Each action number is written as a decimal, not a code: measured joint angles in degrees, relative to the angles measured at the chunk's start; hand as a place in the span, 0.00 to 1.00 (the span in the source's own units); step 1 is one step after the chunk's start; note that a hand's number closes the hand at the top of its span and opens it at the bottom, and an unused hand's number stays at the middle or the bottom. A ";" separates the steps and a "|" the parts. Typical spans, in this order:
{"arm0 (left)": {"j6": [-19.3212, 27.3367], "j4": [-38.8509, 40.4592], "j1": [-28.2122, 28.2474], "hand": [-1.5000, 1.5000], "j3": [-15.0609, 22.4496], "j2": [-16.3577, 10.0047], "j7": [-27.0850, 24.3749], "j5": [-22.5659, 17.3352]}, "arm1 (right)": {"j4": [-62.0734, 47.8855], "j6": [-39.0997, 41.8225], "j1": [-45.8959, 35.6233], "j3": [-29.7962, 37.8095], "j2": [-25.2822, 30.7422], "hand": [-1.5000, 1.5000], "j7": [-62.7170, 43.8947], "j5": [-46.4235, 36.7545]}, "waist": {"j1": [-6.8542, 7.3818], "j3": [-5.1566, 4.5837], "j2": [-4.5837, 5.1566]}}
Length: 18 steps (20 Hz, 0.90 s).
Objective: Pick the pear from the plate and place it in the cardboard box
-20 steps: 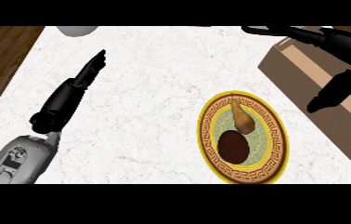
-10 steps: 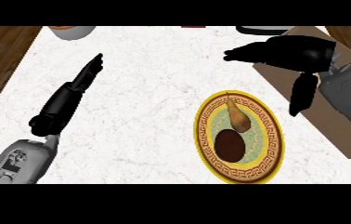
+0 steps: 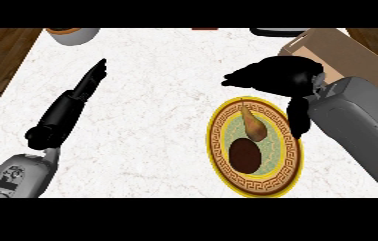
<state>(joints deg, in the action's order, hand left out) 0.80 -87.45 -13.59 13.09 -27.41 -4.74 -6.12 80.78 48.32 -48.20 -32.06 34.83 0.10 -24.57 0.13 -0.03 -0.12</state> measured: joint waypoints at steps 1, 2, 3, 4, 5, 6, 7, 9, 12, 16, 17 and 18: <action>-0.29 0.70 -0.63 0.50 -0.46 0.19 0.04 0.25 | 0.70 0.58 0.90 0.18 -0.82 0.00 -1.36 -0.36 | -0.09 -0.01 0.01; -0.50 0.98 -0.60 0.50 -0.58 0.53 -0.18 0.66 | 1.25 0.44 2.08 -0.01 -1.68 0.00 -2.13 -1.29 | -0.11 0.00 0.02; -0.87 1.08 -0.52 0.50 -0.89 0.79 -0.25 0.89 | 2.00 1.64 2.65 0.69 -1.40 0.00 -2.23 -1.54 | -0.13 0.01 0.04; -0.98 0.30 -0.05 0.50 -1.02 1.03 0.07 1.15 | 2.32 2.09 3.42 0.87 -2.30 0.00 -3.11 -2.12 | -0.09 0.01 0.02; -1.34 0.17 0.01 0.50 -1.40 1.22 0.23 1.36 | 2.39 2.07 4.11 0.96 -3.01 0.00 -3.40 -3.22 | -0.06 0.01 0.04; -1.21 0.25 0.04 0.50 -1.25 1.89 0.30 2.00 | 2.75 2.22 4.48 1.02 -4.04 0.00 -4.45 -4.14 | -0.06 0.02 0.05; -1.01 0.55 -0.04 0.50 -1.31 2.57 0.28 2.58 | 3.02 1.99 5.11 0.90 -4.89 0.00 -4.97 -5.31 | -0.05 0.02 0.06; -1.65 0.17 0.10 0.50 -1.72 3.03 0.49 3.06 | 2.43 1.41 5.33 0.89 -5.52 0.00 -4.36 -8.02 | 0.05 0.02 0.10; -2.85 0.30 0.02 0.50 -2.91 3.46 0.55 3.53 | 1.95 0.50 6.28 1.28 -6.93 0.00 -4.10 -11.51 | 0.07 0.03 0.11; -4.56 0.74 0.39 0.50 -4.41 3.98 -0.29 4.34 | -0.38 -1.53 7.31 1.42 -8.29 0.00 -1.37 -16.18 | 0.15 0.02 0.14; -4.94 0.88 0.56 0.50 -4.87 4.05 -0.53 4.55 | -0.58 -1.87 7.75 1.64 -7.94 0.00 -0.39 -17.24 | 0.14 0.03 0.15; -5.02 1.37 0.16 0.50 -5.17 4.33 -0.48 4.89 | -2.37 -2.69 7.53 1.56 -8.19 0.00 0.73 -18.46 | 0.18 0.03 0.17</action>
<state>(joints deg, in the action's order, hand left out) -4.23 -86.08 -13.43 7.93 -23.08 -5.22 -1.23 78.41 45.63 -40.67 -30.50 26.64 0.84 -43.03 0.31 0.00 0.05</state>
